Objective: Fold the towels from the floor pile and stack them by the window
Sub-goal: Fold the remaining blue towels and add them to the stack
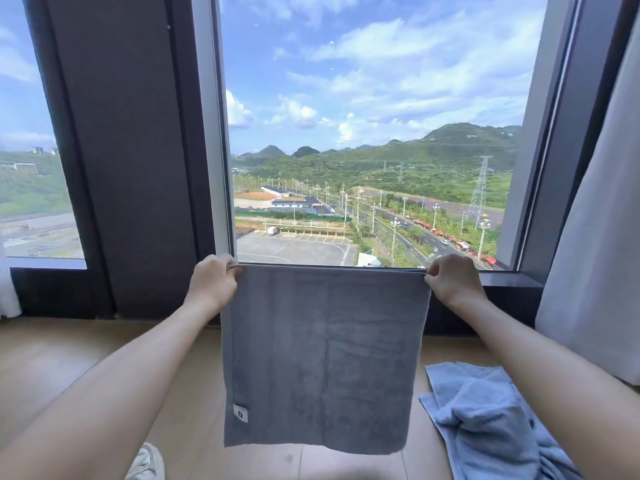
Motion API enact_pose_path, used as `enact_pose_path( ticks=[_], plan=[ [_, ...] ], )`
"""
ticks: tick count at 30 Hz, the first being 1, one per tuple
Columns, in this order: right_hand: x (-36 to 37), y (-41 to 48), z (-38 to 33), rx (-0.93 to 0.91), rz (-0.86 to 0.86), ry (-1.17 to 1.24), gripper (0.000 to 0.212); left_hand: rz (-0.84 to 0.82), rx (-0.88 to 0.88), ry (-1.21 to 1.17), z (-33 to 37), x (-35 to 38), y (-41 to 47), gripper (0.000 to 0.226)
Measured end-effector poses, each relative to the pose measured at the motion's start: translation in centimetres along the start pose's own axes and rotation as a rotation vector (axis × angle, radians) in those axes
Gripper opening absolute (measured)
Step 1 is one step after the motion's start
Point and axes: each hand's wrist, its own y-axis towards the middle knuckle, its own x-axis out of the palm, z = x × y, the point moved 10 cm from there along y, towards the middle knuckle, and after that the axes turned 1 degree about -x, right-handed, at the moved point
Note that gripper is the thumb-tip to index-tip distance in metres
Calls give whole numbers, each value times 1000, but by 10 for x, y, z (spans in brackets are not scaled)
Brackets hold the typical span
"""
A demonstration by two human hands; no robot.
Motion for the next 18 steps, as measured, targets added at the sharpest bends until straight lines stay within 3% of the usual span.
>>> enact_pose_path(
  ticks=[9, 18],
  plan=[
    [-39, 15, -7, 3, 186, 179, 15, 122, 42, -89, 25, -34, 21, 18],
    [-49, 24, -17, 6, 186, 200, 12, 148, -18, -127, 23, -42, 31, 21]
  ],
)
